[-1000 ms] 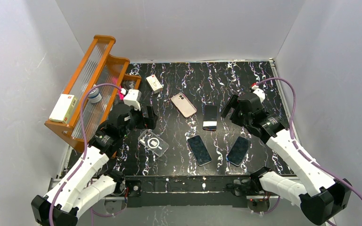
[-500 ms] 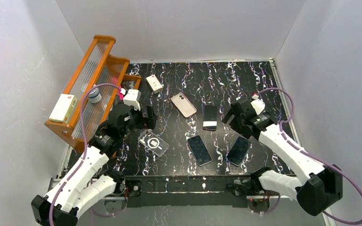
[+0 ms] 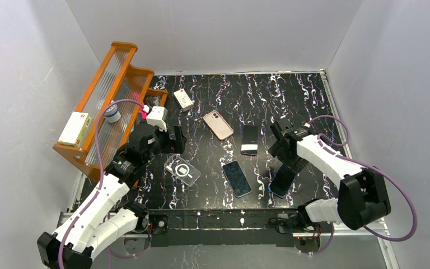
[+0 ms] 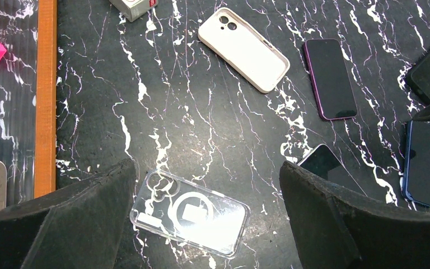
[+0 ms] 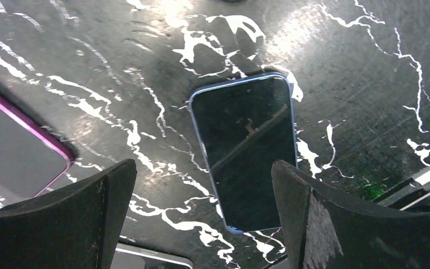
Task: Put the phone into the phone case
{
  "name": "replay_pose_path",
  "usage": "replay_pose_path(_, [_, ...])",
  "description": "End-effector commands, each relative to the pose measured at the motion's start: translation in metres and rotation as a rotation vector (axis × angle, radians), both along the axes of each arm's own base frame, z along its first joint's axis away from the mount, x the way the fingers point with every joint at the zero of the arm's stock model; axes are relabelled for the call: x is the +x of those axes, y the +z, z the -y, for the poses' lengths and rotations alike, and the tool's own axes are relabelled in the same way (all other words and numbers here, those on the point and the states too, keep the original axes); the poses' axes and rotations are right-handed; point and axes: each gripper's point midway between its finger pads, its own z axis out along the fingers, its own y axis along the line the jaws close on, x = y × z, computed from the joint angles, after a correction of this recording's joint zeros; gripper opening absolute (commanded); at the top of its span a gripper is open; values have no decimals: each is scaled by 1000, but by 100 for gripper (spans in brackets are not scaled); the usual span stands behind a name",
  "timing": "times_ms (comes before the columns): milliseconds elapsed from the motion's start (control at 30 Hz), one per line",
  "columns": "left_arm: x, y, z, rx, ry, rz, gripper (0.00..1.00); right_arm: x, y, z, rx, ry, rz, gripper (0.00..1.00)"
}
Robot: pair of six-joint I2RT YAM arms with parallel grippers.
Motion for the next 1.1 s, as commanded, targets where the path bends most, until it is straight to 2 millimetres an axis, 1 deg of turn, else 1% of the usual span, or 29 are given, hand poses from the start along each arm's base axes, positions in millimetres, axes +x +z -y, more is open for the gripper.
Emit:
replay_pose_path(0, [0, 1, -3, 20, 7, 3, 98, -22, -13, 14, -31, -54, -94, 99])
replay_pose_path(167, [0, 1, -4, 21, 6, 6, 98, -29, -26, 15, -9, -31, -106, 99])
replay_pose_path(400, [0, 0, -2, 22, -3, -1, 98, -30, -40, 19, -23, 3, -139, 99])
replay_pose_path(533, [0, -1, -2, 24, -3, -3, 98, -30, -49, 12, 4, 51, -153, 99])
replay_pose_path(733, [1, -3, -2, 29, -2, -10, 98, -30, -51, 11, 5, 86, -159, 96])
replay_pose_path(933, [2, -7, -1, 24, 13, -28, 98, -31, -55, 5, 35, 132, -165, 88])
replay_pose_path(1000, [3, -7, -3, 15, 31, -33, 98, -30, -53, 4, 41, 145, -165, 86])
replay_pose_path(1067, [3, -11, -6, 12, 60, -46, 98, -27, -49, 3, 39, 153, -155, 85])
